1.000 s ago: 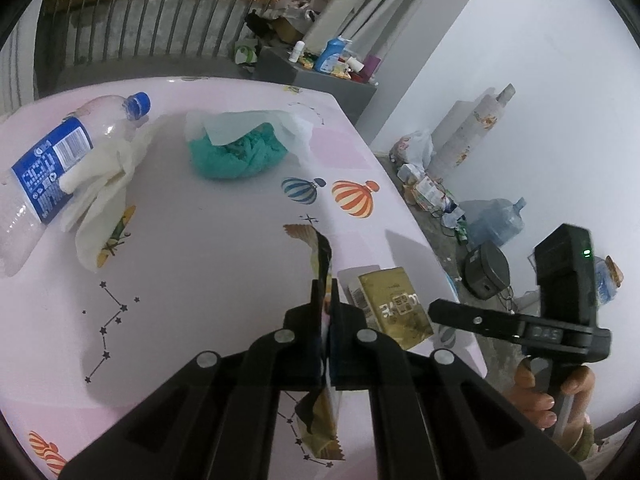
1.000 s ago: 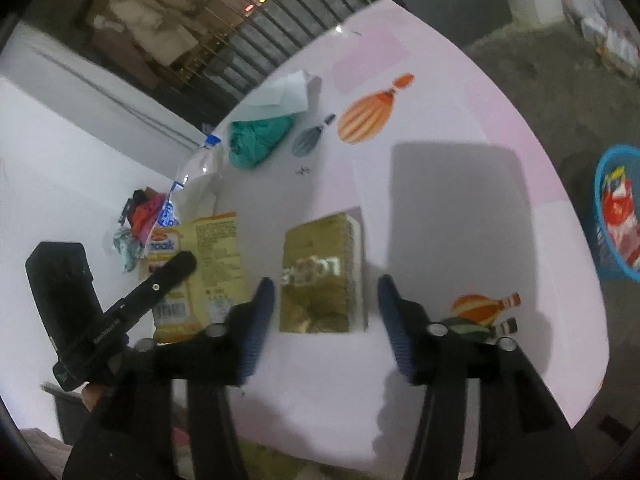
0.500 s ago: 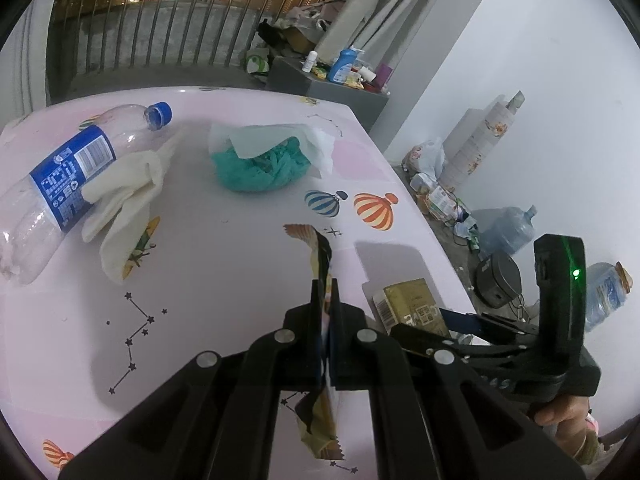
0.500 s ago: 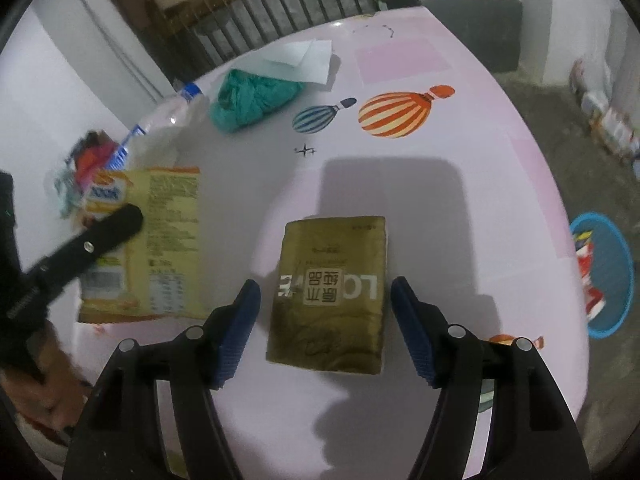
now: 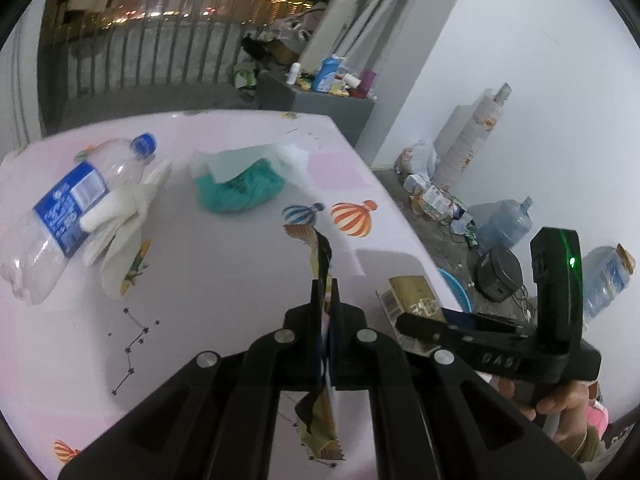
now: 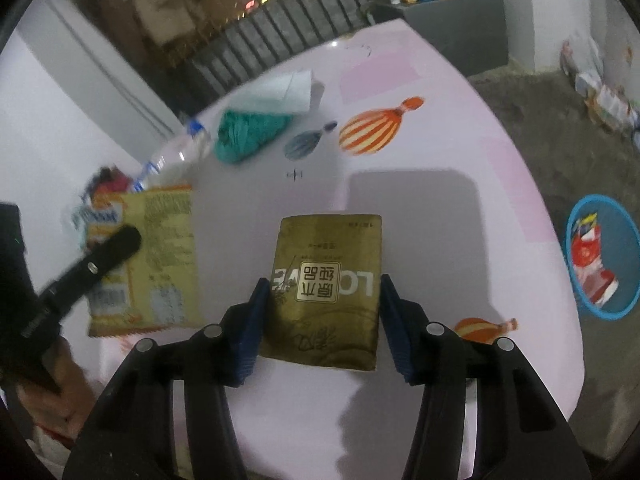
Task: Collect trash
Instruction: 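Carry both items over the blue wastebasket and open both tools to drop them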
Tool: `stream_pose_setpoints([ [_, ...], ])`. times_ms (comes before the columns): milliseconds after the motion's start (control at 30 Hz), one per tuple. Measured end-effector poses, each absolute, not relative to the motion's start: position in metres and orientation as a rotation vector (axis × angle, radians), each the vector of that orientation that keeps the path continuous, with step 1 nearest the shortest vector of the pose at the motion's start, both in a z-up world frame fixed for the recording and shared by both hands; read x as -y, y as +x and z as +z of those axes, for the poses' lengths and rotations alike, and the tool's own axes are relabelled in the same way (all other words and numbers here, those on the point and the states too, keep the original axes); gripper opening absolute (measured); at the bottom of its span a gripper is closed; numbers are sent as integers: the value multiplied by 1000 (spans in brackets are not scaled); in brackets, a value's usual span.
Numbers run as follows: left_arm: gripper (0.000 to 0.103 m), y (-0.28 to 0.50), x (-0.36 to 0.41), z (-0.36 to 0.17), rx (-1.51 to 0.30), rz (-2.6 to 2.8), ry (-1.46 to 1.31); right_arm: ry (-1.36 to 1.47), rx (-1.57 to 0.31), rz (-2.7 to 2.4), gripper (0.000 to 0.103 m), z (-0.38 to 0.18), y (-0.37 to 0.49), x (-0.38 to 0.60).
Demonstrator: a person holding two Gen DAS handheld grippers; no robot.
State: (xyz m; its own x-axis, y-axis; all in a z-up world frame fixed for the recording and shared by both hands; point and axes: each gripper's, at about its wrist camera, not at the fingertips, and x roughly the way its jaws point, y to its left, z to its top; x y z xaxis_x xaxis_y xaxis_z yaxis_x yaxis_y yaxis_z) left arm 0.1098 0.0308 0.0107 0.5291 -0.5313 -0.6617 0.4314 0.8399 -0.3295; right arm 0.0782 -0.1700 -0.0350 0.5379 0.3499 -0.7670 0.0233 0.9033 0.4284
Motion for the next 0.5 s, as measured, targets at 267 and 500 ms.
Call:
stream_pose_setpoints([
  [267,2,114,28,40,-788,-713,-53,641,-824,138,50,-7,50,238],
  [500,2,123,121,61,-755,-916,39,824,-701,-42,50,-2,16,321],
])
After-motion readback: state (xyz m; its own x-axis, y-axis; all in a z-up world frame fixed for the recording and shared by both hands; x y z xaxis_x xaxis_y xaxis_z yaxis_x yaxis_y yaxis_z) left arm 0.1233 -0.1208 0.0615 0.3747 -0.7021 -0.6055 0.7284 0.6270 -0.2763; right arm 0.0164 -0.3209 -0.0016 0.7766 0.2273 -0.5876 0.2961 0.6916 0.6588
